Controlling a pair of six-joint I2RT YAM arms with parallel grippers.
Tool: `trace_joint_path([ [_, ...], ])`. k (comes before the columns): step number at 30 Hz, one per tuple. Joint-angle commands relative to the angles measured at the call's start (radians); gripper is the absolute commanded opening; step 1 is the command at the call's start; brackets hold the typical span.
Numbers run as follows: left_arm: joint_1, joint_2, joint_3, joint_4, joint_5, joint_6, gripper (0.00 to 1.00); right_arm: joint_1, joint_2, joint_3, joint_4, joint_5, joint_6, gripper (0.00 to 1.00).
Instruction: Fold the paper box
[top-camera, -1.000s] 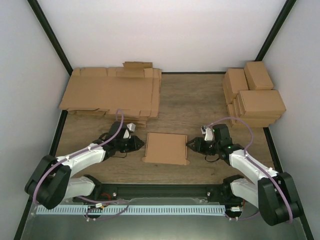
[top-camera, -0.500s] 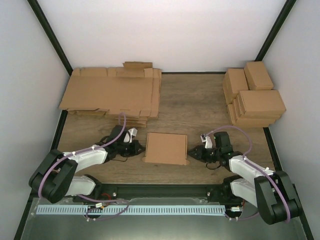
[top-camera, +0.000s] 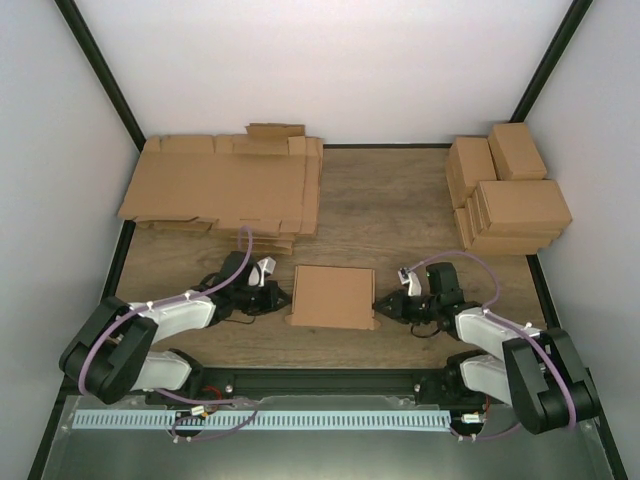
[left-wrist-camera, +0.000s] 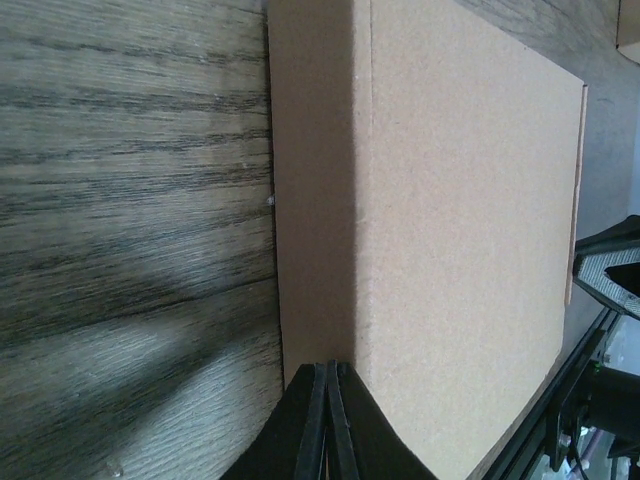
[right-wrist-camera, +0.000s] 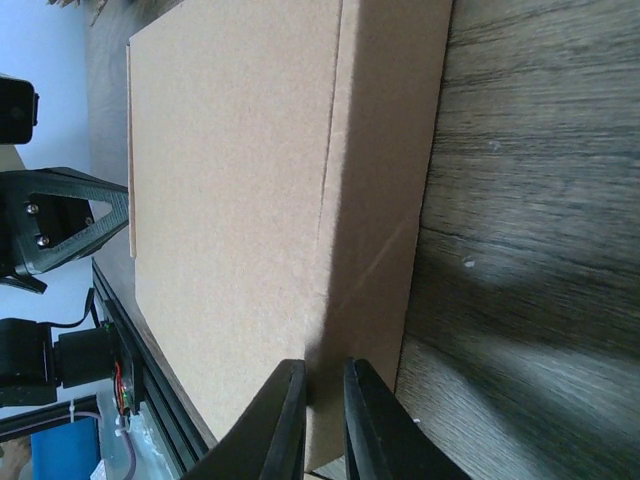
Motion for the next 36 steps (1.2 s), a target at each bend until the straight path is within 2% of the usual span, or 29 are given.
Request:
trace_joint_path([
  [1, 0.003, 0.019, 0.013, 0.041, 0.027, 0.01, 0.04, -0.007, 0.033, 0.015, 0.032, -0.013, -0.017, 0.12],
  [4, 0.003, 0.01, 0.013, 0.047, 0.027, 0.002, 0.05, -0.007, 0.047, 0.011, 0.039, -0.015, -0.021, 0.11],
  [10, 0.003, -0.051, 0.016, -0.005, -0.047, -0.01, 0.16, -0.007, 0.058, 0.016, 0.034, -0.006, -0.029, 0.11],
  [14, 0.004, -0.125, -0.014, -0.02, -0.092, -0.02, 0.18, -0.007, 0.073, 0.019, 0.034, -0.003, -0.032, 0.11],
  [19, 0.004, -0.166, -0.033, 0.007, -0.052, -0.024, 0.25, -0.007, 0.076, 0.02, 0.034, -0.006, -0.035, 0.11],
  [25, 0.004, -0.092, -0.033, 0.051, 0.003, -0.017, 0.15, -0.007, 0.076, 0.021, 0.033, -0.008, -0.035, 0.11],
  [36, 0.003, -0.007, -0.036, 0.084, 0.026, -0.015, 0.09, -0.008, 0.077, 0.02, 0.035, -0.013, -0.035, 0.11],
])
